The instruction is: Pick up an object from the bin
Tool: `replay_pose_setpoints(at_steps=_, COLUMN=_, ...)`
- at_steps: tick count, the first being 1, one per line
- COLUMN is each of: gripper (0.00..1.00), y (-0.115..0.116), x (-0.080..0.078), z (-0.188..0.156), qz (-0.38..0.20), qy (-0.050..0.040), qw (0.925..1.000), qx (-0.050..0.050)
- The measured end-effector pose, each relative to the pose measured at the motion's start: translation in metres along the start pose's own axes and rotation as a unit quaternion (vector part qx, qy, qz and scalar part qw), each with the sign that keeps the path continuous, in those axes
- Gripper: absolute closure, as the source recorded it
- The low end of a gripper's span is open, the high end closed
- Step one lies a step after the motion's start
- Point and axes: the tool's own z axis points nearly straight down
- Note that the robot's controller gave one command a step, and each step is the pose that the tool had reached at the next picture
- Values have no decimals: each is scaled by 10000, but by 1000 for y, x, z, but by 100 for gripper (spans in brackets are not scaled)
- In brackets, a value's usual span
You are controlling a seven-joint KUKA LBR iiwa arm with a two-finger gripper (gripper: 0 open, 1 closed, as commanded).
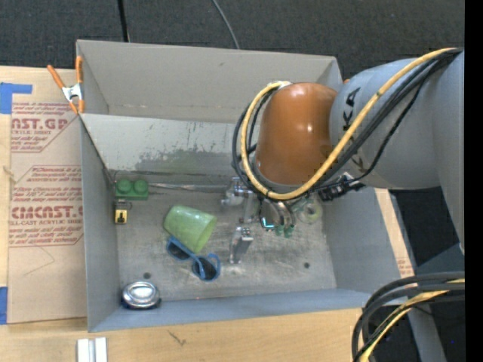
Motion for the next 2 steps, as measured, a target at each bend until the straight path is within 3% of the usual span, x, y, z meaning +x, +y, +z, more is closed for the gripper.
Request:
replay_pose_setpoints(at_steps=1, gripper=0, y=50, x=7, z=96, qz=-1262, qy=-78, qw=9920, qx=10)
replay_pose_setpoints(at_steps=2, gripper=0, y=106, x=22, z=97, qz=-2338, qy=-76, qw=9723, qx=1)
